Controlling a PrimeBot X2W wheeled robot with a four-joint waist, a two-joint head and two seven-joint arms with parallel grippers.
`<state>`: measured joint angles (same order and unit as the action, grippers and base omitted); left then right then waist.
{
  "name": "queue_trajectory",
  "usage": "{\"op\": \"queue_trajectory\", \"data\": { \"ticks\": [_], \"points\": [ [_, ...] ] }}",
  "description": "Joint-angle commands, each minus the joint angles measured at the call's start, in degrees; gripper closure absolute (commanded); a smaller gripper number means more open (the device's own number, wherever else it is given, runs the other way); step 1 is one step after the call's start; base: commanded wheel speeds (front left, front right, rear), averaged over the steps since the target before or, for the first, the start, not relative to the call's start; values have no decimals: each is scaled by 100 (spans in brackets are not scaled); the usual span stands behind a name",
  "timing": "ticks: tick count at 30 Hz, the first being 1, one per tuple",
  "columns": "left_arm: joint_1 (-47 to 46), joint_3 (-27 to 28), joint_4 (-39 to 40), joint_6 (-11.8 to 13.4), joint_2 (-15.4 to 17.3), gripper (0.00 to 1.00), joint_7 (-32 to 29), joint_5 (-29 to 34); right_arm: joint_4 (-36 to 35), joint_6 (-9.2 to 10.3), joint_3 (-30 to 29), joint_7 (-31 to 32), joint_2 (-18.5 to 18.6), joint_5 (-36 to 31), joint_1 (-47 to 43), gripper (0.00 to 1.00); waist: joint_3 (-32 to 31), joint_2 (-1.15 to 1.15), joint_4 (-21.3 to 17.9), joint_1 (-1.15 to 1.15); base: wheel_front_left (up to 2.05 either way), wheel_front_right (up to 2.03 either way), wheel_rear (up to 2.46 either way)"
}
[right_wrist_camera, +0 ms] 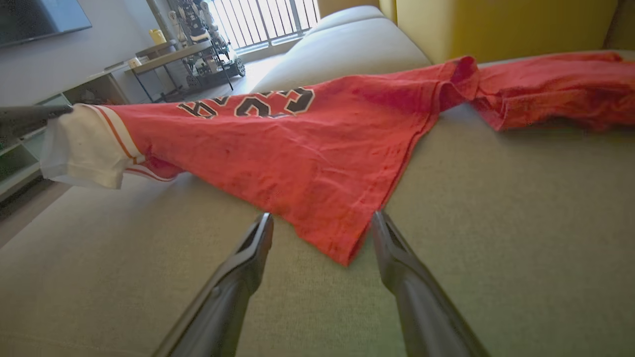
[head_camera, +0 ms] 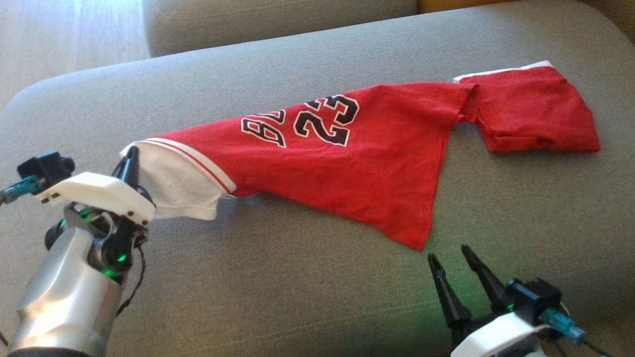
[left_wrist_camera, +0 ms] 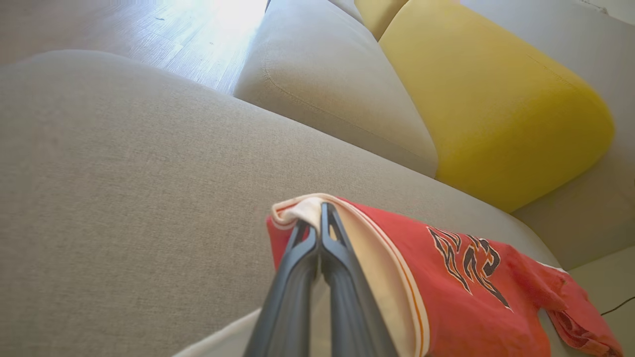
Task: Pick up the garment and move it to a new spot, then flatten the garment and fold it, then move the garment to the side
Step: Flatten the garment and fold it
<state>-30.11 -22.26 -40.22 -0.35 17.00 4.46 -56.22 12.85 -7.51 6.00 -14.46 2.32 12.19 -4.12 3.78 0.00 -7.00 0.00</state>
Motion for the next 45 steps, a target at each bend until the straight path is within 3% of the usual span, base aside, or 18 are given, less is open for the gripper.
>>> {"op": "queue_trajectory", "data": {
  "ticks": [1, 2, 3, 4, 5, 11, 15, 17, 20, 22, 24, 26, 27, 32, 37, 41, 45],
  "points": [
    [-249, 233, 113, -76, 314, 100, 133, 19, -28, 2, 159, -54, 55, 24, 211, 0, 18, 0, 52, 0, 0, 0, 0],
    [-218, 220, 86, -142, 336, 100, 207, 43, 98, 2, 161, -54, 55, 34, 249, 0, 24, 0, 67, 0, 0, 0, 0],
    [-190, 202, 82, -248, 339, 79, 282, 54, 238, 2, 173, -54, 55, 64, 300, 0, 30, 0, 80, 0, 0, 0, 0],
    [-171, 174, 98, -348, 347, 4, 393, 87, 390, 2, 168, -54, 55, 121, 362, 0, 37, 0, 90, 0, 0, 0, 0],
    [-154, 194, 98, -395, 341, 0, 535, 92, 536, 2, 193, -54, 55, 220, 443, 0, 50, 0, 100, 0, 0, 0, 0],
    [-130, 124, 125, -371, 434, 0, 956, 556, 1509, 2, 474, -54, 55, 605, 1096, 0, 144, 0, 175, 0, 0, 0, 0],
    [49, 200, 664, -84, 511, 0, 1045, 1136, 2182, 2, 576, -54, 55, 772, 1458, 0, 166, 0, 300, 0, 0, 0, 0],
    [471, 649, 1518, 239, 445, 0, 1051, 1595, 2595, 2, 590, -54, 55, 881, 1606, 0, 164, 0, 425, 0, 0, 0, 0],
    [891, 909, 2095, 393, 346, 0, 1052, 1913, 2814, 2, 651, -54, 55, 985, 1667, 1, 164, 0, 499, 0, 0, 0, 0],
    [1342, 1092, 2572, 473, 214, 0, 1053, 2160, 2912, 2, 666, -54, 55, 1054, 1718, 14, 168, 0, 564, 0, 0, 0, 0],
    [1755, 1239, 2972, 539, 79, 0, 1053, 2397, 2941, 2, 648, -54, 55, 1063, 1748, 41, 180, 0, 612, 0, 0, 0, 0],
    [2128, 1347, 3280, 567, -83, 0, 1053, 2565, 2930, 2, 614, -54, 55, 1019, 1765, 84, 198, 0, 642, 0, 0, 0, 0],
    [2285, 1396, 3387, 574, -161, 0, 1053, 2632, 2904, 2, 582, -54, 55, 977, 1776, 100, 213, 0, 653, 0, 0, 0, 0],
    [2857, 1442, 3710, 371, -376, 0, 1054, 2952, 2769, 2, 454, -54, 55, 862, 1760, 100, 295, 0, 655, 0, 0, 0, 0],
    [2963, 1184, 3435, -192, -239, 0, 1054, 3238, 2632, 2, 407, -54, 55, 721, 1751, 100, 402, 0, 619, 0, 0, 0, 0],
    [2763, 1034, 2944, -293, -54, 0, 1044, 3494, 2510, 2, 500, -54, 55, 744, 1788, 100, 518, 0, 578, 0, 0, 0, 0],
    [2438, 923, 2380, -183, 137, 0, 1031, 3861, 2416, 2, 599, -54, 55, 791, 1857, 100, 662, 0, 525, 0, 0, 0, 0]
  ]
}}
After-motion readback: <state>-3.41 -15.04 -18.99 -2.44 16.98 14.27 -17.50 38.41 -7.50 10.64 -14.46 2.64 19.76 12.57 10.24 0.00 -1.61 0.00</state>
